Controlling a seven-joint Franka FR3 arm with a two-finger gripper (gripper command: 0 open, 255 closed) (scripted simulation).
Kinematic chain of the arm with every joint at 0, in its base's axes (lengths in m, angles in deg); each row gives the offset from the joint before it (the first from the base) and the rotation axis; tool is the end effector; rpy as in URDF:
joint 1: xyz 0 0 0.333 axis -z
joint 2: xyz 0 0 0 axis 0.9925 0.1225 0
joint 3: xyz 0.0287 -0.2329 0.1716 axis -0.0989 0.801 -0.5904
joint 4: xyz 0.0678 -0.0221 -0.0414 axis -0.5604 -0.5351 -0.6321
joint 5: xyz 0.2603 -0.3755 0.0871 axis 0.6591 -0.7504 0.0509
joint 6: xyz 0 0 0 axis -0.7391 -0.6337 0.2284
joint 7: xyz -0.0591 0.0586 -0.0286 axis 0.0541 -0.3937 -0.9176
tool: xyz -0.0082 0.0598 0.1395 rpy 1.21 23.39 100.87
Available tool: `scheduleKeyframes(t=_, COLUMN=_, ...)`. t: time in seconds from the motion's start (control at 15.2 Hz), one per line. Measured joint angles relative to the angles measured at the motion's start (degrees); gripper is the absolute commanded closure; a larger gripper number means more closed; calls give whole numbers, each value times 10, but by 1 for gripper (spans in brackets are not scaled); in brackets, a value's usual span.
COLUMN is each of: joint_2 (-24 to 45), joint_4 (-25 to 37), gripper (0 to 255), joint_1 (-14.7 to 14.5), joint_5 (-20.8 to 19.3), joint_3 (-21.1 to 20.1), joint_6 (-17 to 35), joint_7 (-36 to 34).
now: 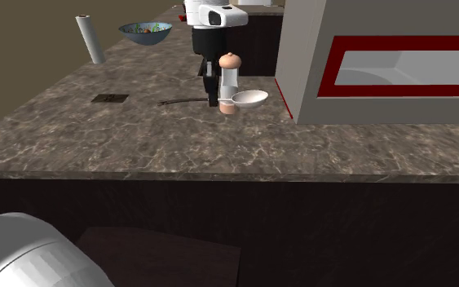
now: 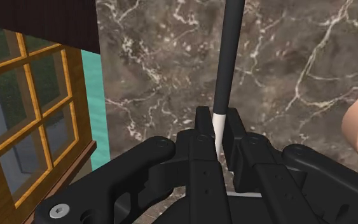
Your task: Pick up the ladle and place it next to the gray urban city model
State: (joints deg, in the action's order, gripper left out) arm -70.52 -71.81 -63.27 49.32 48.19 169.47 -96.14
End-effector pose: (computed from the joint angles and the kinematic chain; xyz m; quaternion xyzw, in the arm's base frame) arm 0.5116 -0.1570 0.4700 0.7653 -0.6412 -0.0256 0.0504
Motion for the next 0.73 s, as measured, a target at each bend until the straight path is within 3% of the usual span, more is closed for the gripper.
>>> scheduleKeyframes(t=0.33, joint_2=-22, joint_4=-22, gripper=255, joint_1=-29, joint_5=22, joint_3=-44, joint_6=-3, joint_7=-67)
scheduleKeyframes(t=0.73, joint_2=-18, joint_4=-5, gripper=255, joint_1=-61, joint_5=47, joint_3=-99, joint_6=-17, joint_7=-147)
